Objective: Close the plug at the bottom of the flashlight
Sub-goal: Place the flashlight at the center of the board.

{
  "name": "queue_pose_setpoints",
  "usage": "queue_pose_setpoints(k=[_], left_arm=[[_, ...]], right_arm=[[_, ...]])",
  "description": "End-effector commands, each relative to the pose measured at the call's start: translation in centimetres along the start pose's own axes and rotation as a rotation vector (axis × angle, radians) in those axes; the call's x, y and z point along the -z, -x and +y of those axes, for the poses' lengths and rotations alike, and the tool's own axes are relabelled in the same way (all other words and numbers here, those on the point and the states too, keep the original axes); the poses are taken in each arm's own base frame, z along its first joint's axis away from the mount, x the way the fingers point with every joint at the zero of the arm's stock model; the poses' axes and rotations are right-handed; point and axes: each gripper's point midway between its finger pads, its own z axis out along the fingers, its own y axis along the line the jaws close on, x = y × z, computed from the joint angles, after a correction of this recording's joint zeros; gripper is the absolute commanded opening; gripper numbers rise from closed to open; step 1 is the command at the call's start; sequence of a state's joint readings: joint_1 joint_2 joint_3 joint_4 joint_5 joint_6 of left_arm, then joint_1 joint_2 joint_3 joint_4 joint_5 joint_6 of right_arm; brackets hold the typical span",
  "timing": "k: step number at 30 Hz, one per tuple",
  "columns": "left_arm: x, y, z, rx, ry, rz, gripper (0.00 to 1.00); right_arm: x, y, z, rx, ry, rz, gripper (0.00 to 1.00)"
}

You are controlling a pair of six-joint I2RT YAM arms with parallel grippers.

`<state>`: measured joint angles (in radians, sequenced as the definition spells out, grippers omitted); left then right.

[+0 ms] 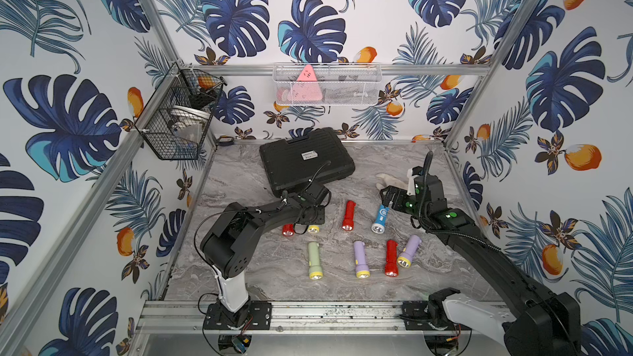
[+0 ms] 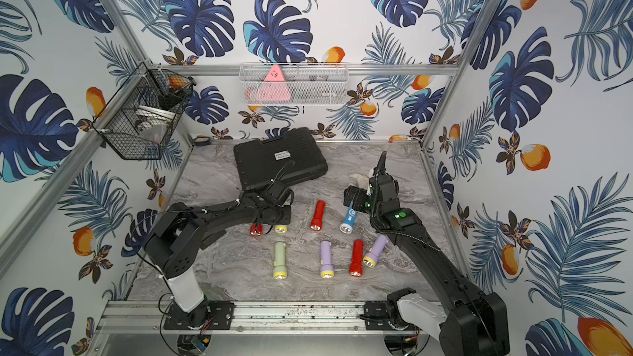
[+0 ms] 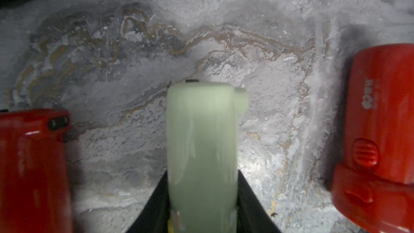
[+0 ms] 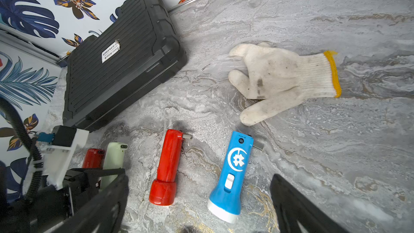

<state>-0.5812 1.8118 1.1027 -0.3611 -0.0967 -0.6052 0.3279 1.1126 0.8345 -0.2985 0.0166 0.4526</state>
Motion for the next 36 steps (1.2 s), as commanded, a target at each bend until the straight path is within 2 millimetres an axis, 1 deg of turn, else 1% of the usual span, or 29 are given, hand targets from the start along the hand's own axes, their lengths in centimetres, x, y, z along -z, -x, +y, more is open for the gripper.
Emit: queue_pose_setpoints(k=[1,5,7,10,12,14,15,16,19,22,26,28,32,36], left_arm=[[-0.3,0.1,0.1,0.027,0.009,0.002,0.04],[-0.9,-0.5,0.2,0.030,0.011,0.026,0.06],[-1.1,-0.7,0.2,0.032,0.014,0.032,0.11],[-1.0,-0.8,0.4,0.037,0.015,0.032,0.23],[-0.9,-0.8,0.4,0.035,0.018,0.028,0.39],[-0.7,-0.8,0.4,0.031,0.016,0.027,0.44],[-0.6,-0.7,0.4,0.030,0.013,0.027,0.55],[-0.5,-0.6,0.2,0.030,0.010,0.026,0.59],[0.2,-0.1,-0.1,0.010,0.003,0.019,0.63],[1.2,0.9,-0.4,-0.018,0.002,0.002,0.65],[3.4,2.5,-0.8,-0.063,0.001,-0.044,0.65],[4.4,3.3,-1.3,-0.076,-0.017,-0.067,0.65],[6.0,4.5,-3.2,-0.101,-0.078,-0.094,0.65],[6.4,4.7,-6.0,-0.144,-0.144,-0.092,0.65]], right_arm=[[0.0,0.3,0.1,-0.006,0.005,-0.016,1.00],[0.1,0.4,0.1,-0.003,0.004,-0.014,1.00],[0.1,0.4,0.1,-0.002,0.002,-0.022,1.00],[0.4,0.6,0.1,0.002,0.001,-0.029,1.00],[0.5,0.7,0.2,0.004,0.011,-0.033,1.00],[0.4,0.6,0.3,0.004,0.018,-0.032,1.00],[0.3,0.6,0.3,0.004,0.019,-0.029,1.00],[0.3,0.6,0.4,0.007,0.022,-0.026,1.00],[0.2,0.3,0.8,0.018,0.042,-0.009,1.00],[0.3,0.2,1.1,0.025,0.061,-0.003,1.00],[0.7,0.4,1.1,0.022,0.059,-0.011,1.00],[0.8,0.4,1.0,0.017,0.056,-0.015,1.00],[1.0,0.3,0.5,-0.004,0.033,-0.015,1.00],[1.6,0.3,-0.3,-0.028,-0.008,-0.034,1.00]])
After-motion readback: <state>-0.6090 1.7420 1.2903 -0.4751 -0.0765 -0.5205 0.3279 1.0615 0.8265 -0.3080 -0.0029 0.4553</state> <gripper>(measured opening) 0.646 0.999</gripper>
